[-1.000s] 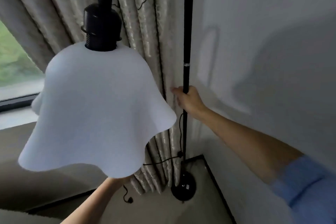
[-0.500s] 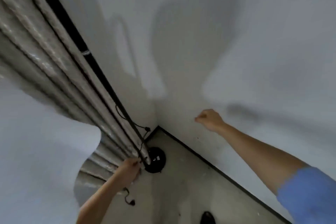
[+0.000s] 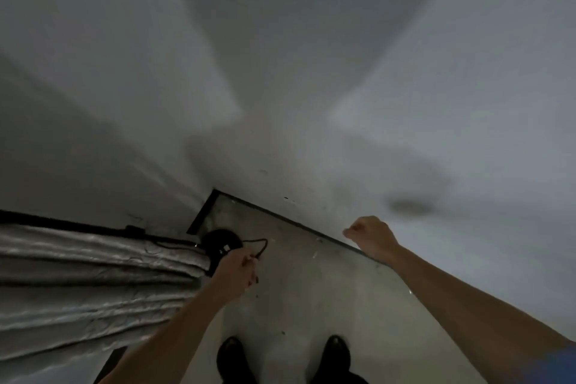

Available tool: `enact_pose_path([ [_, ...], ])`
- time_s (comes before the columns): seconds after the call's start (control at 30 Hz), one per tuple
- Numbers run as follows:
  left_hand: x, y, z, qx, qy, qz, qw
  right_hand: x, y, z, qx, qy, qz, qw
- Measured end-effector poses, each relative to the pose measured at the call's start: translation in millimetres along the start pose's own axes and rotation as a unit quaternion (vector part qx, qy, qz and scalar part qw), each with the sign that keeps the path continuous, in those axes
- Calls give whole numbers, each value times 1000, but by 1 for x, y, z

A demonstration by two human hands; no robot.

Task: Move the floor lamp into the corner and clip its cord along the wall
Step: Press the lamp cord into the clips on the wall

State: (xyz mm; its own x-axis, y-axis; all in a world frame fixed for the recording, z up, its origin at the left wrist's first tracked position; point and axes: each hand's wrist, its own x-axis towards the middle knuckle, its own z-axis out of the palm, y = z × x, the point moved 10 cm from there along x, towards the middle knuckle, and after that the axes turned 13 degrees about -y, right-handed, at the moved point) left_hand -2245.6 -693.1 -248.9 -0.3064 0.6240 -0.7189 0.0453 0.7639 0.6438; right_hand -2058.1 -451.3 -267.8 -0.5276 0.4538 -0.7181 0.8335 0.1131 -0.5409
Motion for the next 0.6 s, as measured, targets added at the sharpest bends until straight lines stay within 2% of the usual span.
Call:
enact_pose_path([
  [0.3, 154, -62, 44, 51, -18, 74, 996, 109, 107, 88, 52, 32, 88, 994],
  [0.6, 295, -168, 53, 168, -14, 159, 973, 243, 163, 187, 61, 56, 63, 995],
])
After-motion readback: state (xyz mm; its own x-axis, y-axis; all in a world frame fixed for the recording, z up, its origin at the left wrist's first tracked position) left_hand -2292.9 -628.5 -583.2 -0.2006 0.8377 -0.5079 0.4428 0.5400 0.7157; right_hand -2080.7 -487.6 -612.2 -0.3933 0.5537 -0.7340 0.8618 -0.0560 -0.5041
